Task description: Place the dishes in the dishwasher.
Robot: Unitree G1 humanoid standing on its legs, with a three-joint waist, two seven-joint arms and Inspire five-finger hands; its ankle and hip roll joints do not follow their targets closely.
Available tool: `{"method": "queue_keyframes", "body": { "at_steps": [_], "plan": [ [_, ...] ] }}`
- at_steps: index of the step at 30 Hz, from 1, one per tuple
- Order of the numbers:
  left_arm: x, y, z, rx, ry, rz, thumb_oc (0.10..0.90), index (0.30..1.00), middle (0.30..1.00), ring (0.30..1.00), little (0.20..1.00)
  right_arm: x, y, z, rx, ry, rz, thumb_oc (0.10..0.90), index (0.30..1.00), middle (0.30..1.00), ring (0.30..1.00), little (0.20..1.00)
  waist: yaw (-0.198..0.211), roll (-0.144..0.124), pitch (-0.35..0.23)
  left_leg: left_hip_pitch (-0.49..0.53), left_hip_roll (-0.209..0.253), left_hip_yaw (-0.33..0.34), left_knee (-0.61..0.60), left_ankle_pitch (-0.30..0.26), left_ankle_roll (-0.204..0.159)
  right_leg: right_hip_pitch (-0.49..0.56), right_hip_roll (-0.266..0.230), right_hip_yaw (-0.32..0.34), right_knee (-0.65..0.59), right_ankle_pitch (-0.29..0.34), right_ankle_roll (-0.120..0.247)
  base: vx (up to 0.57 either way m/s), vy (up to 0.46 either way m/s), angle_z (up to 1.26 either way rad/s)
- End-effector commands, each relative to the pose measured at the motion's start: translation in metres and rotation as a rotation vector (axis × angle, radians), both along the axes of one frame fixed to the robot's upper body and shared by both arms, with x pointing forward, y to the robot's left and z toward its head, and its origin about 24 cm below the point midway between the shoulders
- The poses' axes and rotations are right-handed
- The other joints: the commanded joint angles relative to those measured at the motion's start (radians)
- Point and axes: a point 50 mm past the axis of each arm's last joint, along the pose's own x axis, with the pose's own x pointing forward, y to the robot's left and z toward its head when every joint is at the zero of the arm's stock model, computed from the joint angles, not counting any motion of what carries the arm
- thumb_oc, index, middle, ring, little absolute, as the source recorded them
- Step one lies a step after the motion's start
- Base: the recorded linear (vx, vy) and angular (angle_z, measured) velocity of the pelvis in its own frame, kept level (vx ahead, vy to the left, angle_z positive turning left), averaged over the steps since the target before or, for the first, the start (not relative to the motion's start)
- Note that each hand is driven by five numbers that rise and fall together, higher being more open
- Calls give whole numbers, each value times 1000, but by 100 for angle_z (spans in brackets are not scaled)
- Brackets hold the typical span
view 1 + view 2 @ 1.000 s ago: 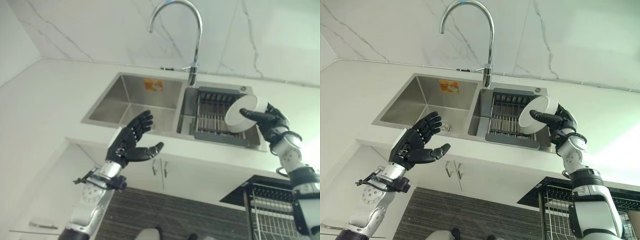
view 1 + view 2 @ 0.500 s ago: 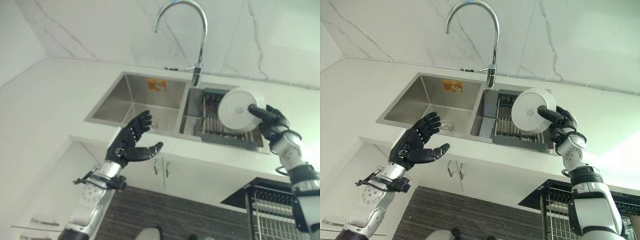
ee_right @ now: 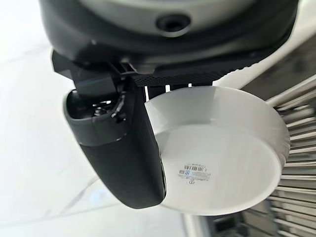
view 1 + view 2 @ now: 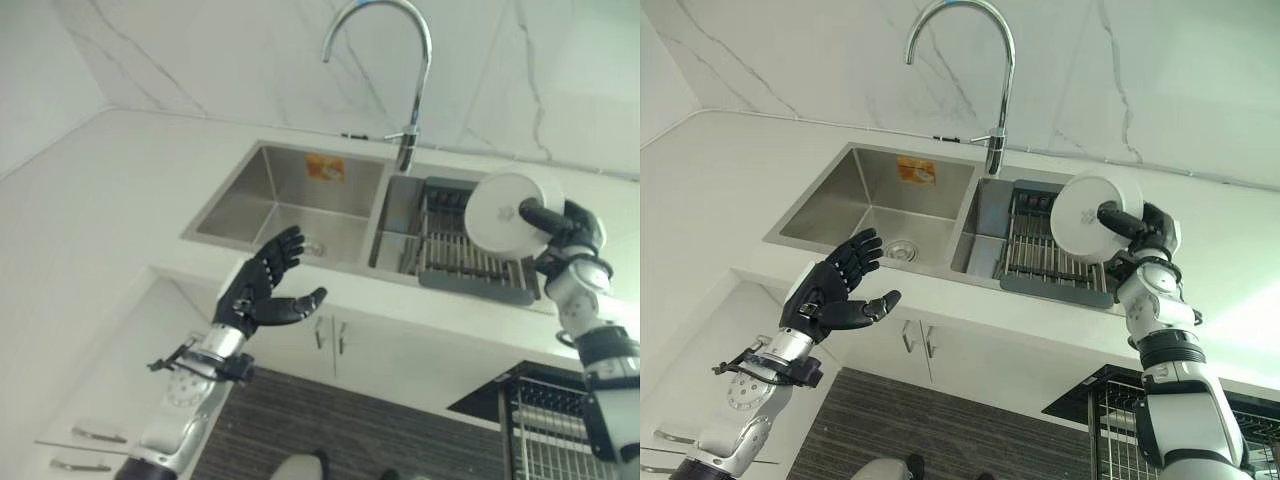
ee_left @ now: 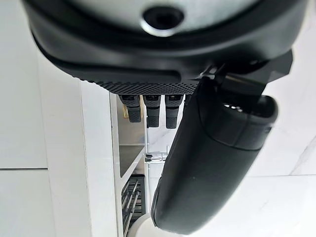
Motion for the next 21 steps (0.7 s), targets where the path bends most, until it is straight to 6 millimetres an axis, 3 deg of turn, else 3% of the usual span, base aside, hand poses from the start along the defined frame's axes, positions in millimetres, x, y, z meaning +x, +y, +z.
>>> {"method": "queue_keyframes", "body": {
  "at_steps": [1, 7, 13, 15, 17, 21],
  "plan": [
    [-7, -12, 54, 3, -317, -117, 800, 900, 900, 900, 900, -17, 17, 116, -202, -565, 36, 400, 300, 300, 300, 300, -9, -22, -83, 3, 45, -9, 78, -101, -69, 39, -26, 68, -16, -11, 113, -28, 123, -20],
    [-13, -20, 63, 65, -385, -167, 800, 900, 900, 900, 900, -54, 41, 130, -248, -752, 63, 400, 300, 300, 300, 300, -69, -26, -71, 2, 27, 18, 78, -115, -50, 8, -35, 108, -16, 18, 138, -14, 148, -21],
    [-25, -25, 76, 141, -491, -230, 800, 900, 900, 900, 900, -94, 50, 123, -213, -907, 73, 400, 300, 300, 300, 300, -118, -57, -34, 3, 8, 20, 78, -132, -36, -63, -54, 158, -16, 95, 189, -41, 60, -41],
    [-27, -27, 88, 166, -562, -246, 800, 900, 900, 900, 900, -104, 49, 122, -173, -982, 49, 400, 300, 300, 300, 300, -117, -73, -17, 0, 23, 52, 78, -136, -33, -69, -104, 106, -16, 152, 222, -265, -162, -70],
    [-27, -28, 96, 193, -615, -243, 800, 900, 900, 900, 900, -111, 49, 123, -158, -1055, 23, 400, 300, 300, 300, 300, -104, -70, -15, -12, 54, 96, 78, -124, -33, -40, -150, 50, -16, 175, 225, -331, -202, -75],
    [-20, -32, 108, 209, -672, -251, 800, 900, 900, 900, 900, -122, 57, 124, -150, -1164, -18, 400, 300, 300, 300, 300, -91, -55, -16, -37, 99, 158, 78, -109, -26, 13, -226, 49, -16, 250, 219, -268, -253, -70]
  ]
}}
